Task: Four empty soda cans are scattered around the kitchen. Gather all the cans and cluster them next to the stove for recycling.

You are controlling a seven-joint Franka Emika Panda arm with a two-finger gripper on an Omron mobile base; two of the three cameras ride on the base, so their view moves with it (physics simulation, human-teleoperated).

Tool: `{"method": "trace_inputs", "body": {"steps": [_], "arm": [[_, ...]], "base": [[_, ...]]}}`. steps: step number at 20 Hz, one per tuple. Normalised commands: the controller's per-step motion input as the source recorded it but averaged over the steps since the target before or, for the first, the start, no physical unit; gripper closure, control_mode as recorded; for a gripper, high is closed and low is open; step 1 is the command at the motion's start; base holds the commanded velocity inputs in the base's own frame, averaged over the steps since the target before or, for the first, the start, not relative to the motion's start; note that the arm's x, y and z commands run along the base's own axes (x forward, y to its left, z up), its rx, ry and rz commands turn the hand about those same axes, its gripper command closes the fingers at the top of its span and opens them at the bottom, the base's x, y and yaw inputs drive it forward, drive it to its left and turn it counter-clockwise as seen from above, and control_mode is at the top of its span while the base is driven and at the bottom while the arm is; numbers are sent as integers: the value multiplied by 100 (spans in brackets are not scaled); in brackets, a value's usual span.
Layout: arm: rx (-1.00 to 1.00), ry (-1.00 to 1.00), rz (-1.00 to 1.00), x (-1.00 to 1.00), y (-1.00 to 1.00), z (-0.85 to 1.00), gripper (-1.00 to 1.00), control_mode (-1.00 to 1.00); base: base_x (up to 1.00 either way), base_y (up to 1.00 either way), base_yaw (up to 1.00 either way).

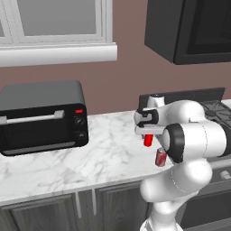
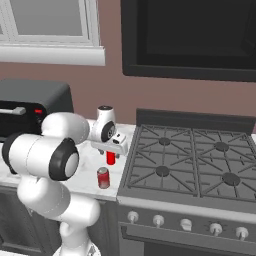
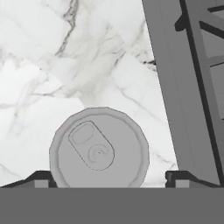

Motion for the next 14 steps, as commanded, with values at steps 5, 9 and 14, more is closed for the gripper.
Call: {"method": "trace_inputs", "body": {"steps": [5,9,14], "arm": [[0,-10,0,-9,0,2,-100,-100],[0,-12,0,-3,9,12,-100,-100],[0,-3,0,-7,8,25,-100,-100]], "base": [[0,0,0],[0,0,0],[0,0,0]]}}
